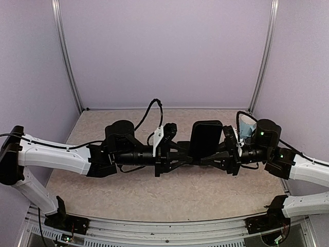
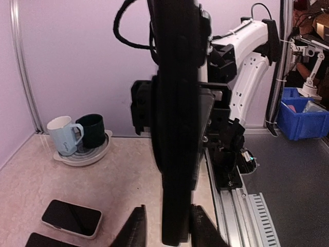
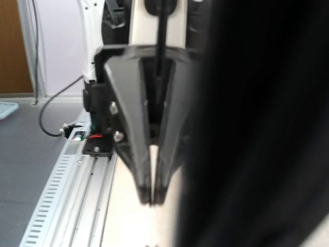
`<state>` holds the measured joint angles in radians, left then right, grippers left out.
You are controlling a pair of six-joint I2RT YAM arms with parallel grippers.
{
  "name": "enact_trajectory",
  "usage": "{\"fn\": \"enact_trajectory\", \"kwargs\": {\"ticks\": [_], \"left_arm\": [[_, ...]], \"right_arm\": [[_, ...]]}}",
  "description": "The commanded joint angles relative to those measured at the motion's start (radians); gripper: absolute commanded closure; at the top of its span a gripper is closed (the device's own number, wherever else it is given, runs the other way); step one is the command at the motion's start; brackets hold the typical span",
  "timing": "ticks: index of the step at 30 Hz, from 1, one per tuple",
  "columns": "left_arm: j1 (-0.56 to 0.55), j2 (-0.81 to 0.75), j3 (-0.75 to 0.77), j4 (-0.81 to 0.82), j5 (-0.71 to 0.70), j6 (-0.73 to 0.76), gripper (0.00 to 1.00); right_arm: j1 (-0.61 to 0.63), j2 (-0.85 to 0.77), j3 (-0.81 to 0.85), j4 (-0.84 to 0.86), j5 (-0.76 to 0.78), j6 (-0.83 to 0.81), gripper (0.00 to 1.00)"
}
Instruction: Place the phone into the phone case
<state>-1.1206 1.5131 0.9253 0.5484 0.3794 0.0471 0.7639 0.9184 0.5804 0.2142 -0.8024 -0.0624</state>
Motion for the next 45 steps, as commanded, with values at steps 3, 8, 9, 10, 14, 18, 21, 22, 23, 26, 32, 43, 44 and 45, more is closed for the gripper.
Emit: {"fn": "enact_trajectory", "kwargs": {"ticks": [3,8,9,10,14,18,21,22,23,26,32,43,44,45], "left_arm": [[-0.004,0.031,-0.003,-0.010,0.043,0.020,0.98],[-0.005,0.037,0.000,0.002,0.042,0.017,1.00],[-0.005,0.034,-0.004,0.004,0.038,0.019,1.00],[-0.004,0.033,-0.007,0.004,0.033,0.020,0.71],[-0.003,0.047,-0.016,-0.003,0.022,0.021,0.38],[-0.002,0.054,-0.024,0.026,0.033,0.004,0.66],[-0.002,0.062,-0.017,0.055,0.029,-0.021,1.00],[-0.003,0.066,-0.017,0.060,0.032,-0.027,1.00],[-0.001,0.067,-0.018,0.069,0.030,-0.031,1.00],[0.000,0.063,-0.022,0.077,0.023,-0.038,1.00],[0.020,0.041,-0.042,0.062,-0.011,-0.090,0.41],[0.033,0.049,0.055,0.157,0.083,-0.183,0.25],[0.034,0.059,0.063,0.158,0.091,-0.186,0.27],[0.033,0.077,0.073,0.159,0.094,-0.188,0.30]], "right_arm": [[0.009,-0.023,0.048,0.030,0.011,-0.002,1.00],[0.009,-0.016,0.050,0.031,0.018,-0.002,1.00],[0.008,-0.016,0.050,0.031,0.018,-0.003,1.00],[0.008,-0.018,0.050,0.033,0.017,-0.004,1.00],[0.009,-0.022,0.056,0.030,0.015,-0.005,1.00],[0.009,-0.021,0.056,0.033,0.008,-0.001,1.00],[0.009,-0.017,0.053,0.038,0.008,0.004,1.00],[0.009,-0.016,0.053,0.039,0.008,0.004,1.00],[0.009,-0.016,0.053,0.040,0.009,0.005,1.00],[0.009,-0.016,0.053,0.034,0.014,0.009,1.00],[0.009,-0.004,0.068,-0.013,0.057,0.013,1.00],[0.016,0.015,0.081,-0.056,0.010,-0.037,1.00],[0.014,0.014,0.079,-0.050,0.009,-0.038,1.00],[0.015,0.016,0.076,-0.045,0.005,-0.040,1.00]]}}
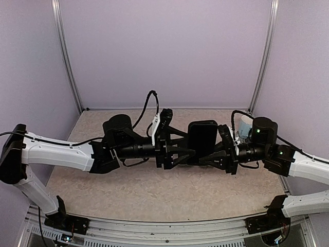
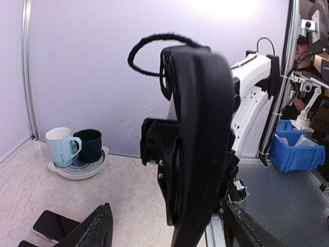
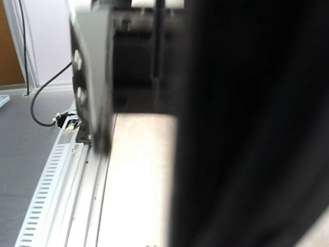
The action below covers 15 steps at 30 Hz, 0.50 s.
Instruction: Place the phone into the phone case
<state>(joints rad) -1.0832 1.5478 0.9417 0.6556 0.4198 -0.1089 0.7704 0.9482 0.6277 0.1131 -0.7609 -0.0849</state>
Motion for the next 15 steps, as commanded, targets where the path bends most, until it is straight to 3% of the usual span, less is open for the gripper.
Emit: {"fn": "enact_trajectory", "kwargs": {"ticks": [1,3,6,8,9,10,12,13,15], "left_arm": [[-0.003,0.052,0.068,0.053,0.056,-0.035,0.34],[-0.006,0.081,0.096,0.052,0.066,-0.043,0.47],[-0.007,0.106,0.122,0.052,0.086,-0.059,0.83],[-0.010,0.109,0.115,0.063,0.083,-0.065,1.00],[-0.010,0.105,0.106,0.071,0.073,-0.068,1.00],[-0.010,0.098,0.093,0.083,0.064,-0.070,1.00],[-0.009,0.081,0.066,0.107,0.043,-0.071,1.00],[-0.010,0.073,0.054,0.117,0.037,-0.069,1.00],[-0.010,0.054,0.039,0.130,0.034,-0.068,1.00]], "right_arm": [[0.009,-0.009,0.026,0.061,-0.043,-0.021,1.00],[0.010,0.001,0.023,0.067,-0.051,-0.025,1.00],[0.010,0.016,0.031,0.059,-0.060,-0.031,1.00],[0.010,0.017,0.032,0.045,-0.055,-0.036,1.00],[0.010,0.014,0.030,0.039,-0.047,-0.037,1.00],[0.010,0.010,0.023,0.033,-0.039,-0.034,0.94],[0.009,0.003,-0.002,0.026,-0.021,-0.035,0.69],[0.009,0.000,-0.020,0.026,-0.015,-0.034,0.62],[0.009,-0.003,-0.057,0.044,-0.006,-0.027,0.61]]}}
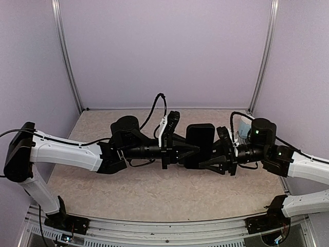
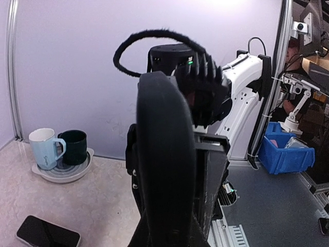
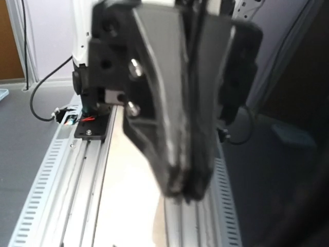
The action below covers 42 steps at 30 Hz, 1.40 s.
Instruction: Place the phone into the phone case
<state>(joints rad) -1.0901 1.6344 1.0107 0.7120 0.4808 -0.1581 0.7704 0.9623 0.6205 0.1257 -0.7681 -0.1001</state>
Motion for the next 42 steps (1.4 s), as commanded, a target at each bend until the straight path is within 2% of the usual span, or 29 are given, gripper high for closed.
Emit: {"fn": "enact_trajectory", "kwargs": {"ticks": [1,3,4,5,7,9,10,11,14,18,19,20,21,22,24,26,28,30,36,41,42], "left_arm": [[-0.004,-0.035,-0.034,0.078,-0.024,-0.018,1.00],[-0.003,-0.041,-0.035,0.084,-0.016,-0.018,1.00],[-0.003,-0.042,-0.036,0.086,-0.016,-0.018,1.00],[-0.003,-0.044,-0.039,0.090,-0.018,-0.018,1.00],[-0.003,-0.048,-0.043,0.100,-0.022,-0.017,1.00],[-0.003,-0.052,-0.043,0.104,-0.021,-0.015,1.00],[-0.003,-0.053,-0.043,0.107,-0.018,-0.015,1.00],[-0.004,-0.053,-0.043,0.108,-0.017,-0.014,1.00],[-0.002,-0.056,-0.044,0.104,-0.020,-0.011,1.00],[-0.002,-0.060,-0.054,0.100,-0.037,-0.017,1.00],[-0.002,-0.064,-0.056,0.098,-0.040,-0.019,1.00],[-0.002,-0.067,-0.060,0.094,-0.042,-0.019,1.00],[-0.001,-0.072,-0.066,0.092,-0.044,-0.018,1.00],[-0.002,-0.076,-0.075,0.093,-0.049,-0.015,1.00],[-0.002,-0.086,-0.089,0.093,-0.055,-0.009,1.00],[-0.001,-0.089,-0.088,0.080,-0.052,-0.001,1.00],[-0.002,-0.084,-0.086,0.073,-0.047,0.000,1.00],[-0.002,-0.082,-0.083,0.075,-0.033,-0.004,1.00],[-0.005,-0.082,-0.090,0.082,-0.031,-0.014,1.00],[-0.007,-0.078,-0.098,0.076,-0.039,-0.015,1.00],[-0.006,-0.075,-0.099,0.074,-0.041,-0.015,1.00]], "right_arm": [[0.008,-0.017,-0.064,0.038,0.007,-0.006,0.64],[0.009,-0.012,-0.080,0.041,0.011,0.001,0.76],[0.009,-0.009,-0.083,0.038,0.013,0.002,0.78],[0.009,-0.006,-0.085,0.035,0.014,0.002,0.76],[0.009,-0.005,-0.096,0.034,0.027,0.003,0.64],[0.009,-0.005,-0.109,0.048,0.026,0.004,0.60],[0.009,-0.002,-0.117,0.065,0.022,0.009,0.62],[0.008,0.003,-0.119,0.078,0.017,0.014,0.69],[0.009,0.014,-0.107,0.095,-0.002,0.018,1.00],[0.008,0.004,-0.099,0.093,-0.006,0.015,1.00],[0.009,-0.001,-0.099,0.093,0.013,0.027,0.95],[0.009,-0.007,-0.098,0.086,0.036,0.036,0.77],[0.008,-0.013,-0.097,0.079,0.051,0.039,0.62],[0.008,-0.022,-0.097,0.072,0.058,0.040,0.53],[0.008,-0.047,-0.093,0.067,0.073,0.043,0.45],[0.005,-0.067,-0.073,0.066,0.067,0.037,0.45],[0.004,-0.071,-0.044,0.069,0.052,0.025,0.47],[0.004,-0.059,-0.021,0.075,0.047,0.022,0.53],[0.004,0.001,-0.004,0.102,0.002,0.053,0.74],[0.004,0.013,-0.020,0.120,-0.010,0.072,0.99],[0.004,0.015,-0.022,0.121,-0.010,0.074,1.00]]}}
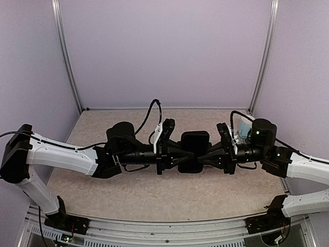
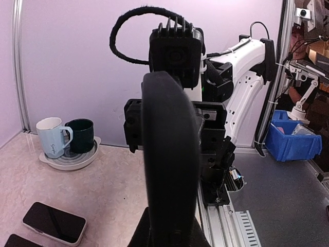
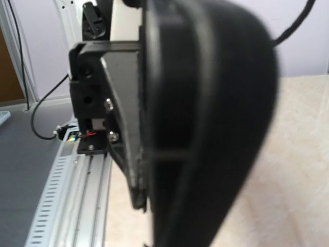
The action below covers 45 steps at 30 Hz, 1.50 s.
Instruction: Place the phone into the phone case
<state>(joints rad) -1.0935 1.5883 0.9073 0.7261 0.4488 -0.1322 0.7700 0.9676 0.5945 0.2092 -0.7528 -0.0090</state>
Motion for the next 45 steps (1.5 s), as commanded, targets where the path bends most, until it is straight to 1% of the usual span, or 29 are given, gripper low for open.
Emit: {"fn": "enact_trajectory", "kwargs": {"ticks": [1,4,5,6,7,9,11,12,14,16,18,22,27,29,32,39,43,45], "left_arm": [[-0.002,-0.030,0.003,0.057,-0.013,-0.042,1.00],[-0.001,-0.030,-0.005,0.037,-0.042,-0.044,0.99],[0.003,-0.031,-0.007,0.020,-0.060,-0.045,0.90],[0.006,-0.032,-0.009,0.002,-0.078,-0.049,0.77],[0.015,-0.033,-0.014,-0.015,-0.097,-0.054,0.56],[0.029,-0.042,-0.026,-0.064,-0.156,-0.064,0.26],[0.048,-0.056,-0.042,-0.107,-0.217,-0.066,0.16],[0.057,-0.073,-0.053,-0.146,-0.252,-0.064,0.08],[0.072,-0.097,-0.066,-0.213,-0.350,-0.057,0.02],[0.085,-0.122,-0.072,-0.283,-0.486,-0.048,0.01],[0.098,-0.133,-0.069,-0.344,-0.575,-0.046,0.01],[0.118,-0.119,-0.038,-0.427,-0.664,-0.062,0.01],[0.121,-0.041,0.050,-0.535,-0.685,-0.093,0.01],[0.121,-0.018,0.067,-0.560,-0.681,-0.106,0.01],[0.121,-0.001,0.069,-0.583,-0.681,-0.122,0.01],[0.123,-0.031,0.032,-0.592,-0.703,-0.133,0.01],[0.126,-0.031,0.037,-0.602,-0.720,-0.130,0.01],[0.127,-0.028,0.040,-0.603,-0.720,-0.129,0.01]], "right_arm": [[0.003,0.012,0.002,0.037,-0.021,-0.013,1.00],[0.003,0.020,0.011,0.004,0.019,0.001,1.00],[0.003,0.025,0.016,-0.011,0.035,0.006,1.00],[0.003,0.032,0.022,-0.028,0.048,0.006,1.00],[0.003,0.039,0.028,-0.041,0.063,0.040,1.00],[0.003,0.052,0.035,-0.060,0.096,0.092,1.00],[0.003,0.071,0.038,-0.072,0.134,0.154,1.00],[0.003,0.086,0.042,-0.087,0.154,0.188,1.00],[0.003,0.115,0.051,-0.125,0.177,0.256,1.00],[0.003,0.143,0.048,-0.155,0.204,0.336,1.00],[0.000,0.179,0.042,-0.187,0.223,0.427,1.00],[-0.001,0.238,0.033,-0.218,0.181,0.545,1.00],[-0.004,0.272,0.011,-0.212,0.165,0.646,1.00],[-0.009,0.294,0.000,-0.183,0.153,0.675,1.00],[-0.016,0.332,-0.022,-0.162,0.133,0.724,1.00],[-0.038,0.411,-0.084,-0.107,0.107,0.797,1.00],[-0.053,0.448,-0.072,-0.175,0.142,0.763,1.00],[-0.056,0.457,-0.052,-0.243,0.187,0.734,1.00]]}}
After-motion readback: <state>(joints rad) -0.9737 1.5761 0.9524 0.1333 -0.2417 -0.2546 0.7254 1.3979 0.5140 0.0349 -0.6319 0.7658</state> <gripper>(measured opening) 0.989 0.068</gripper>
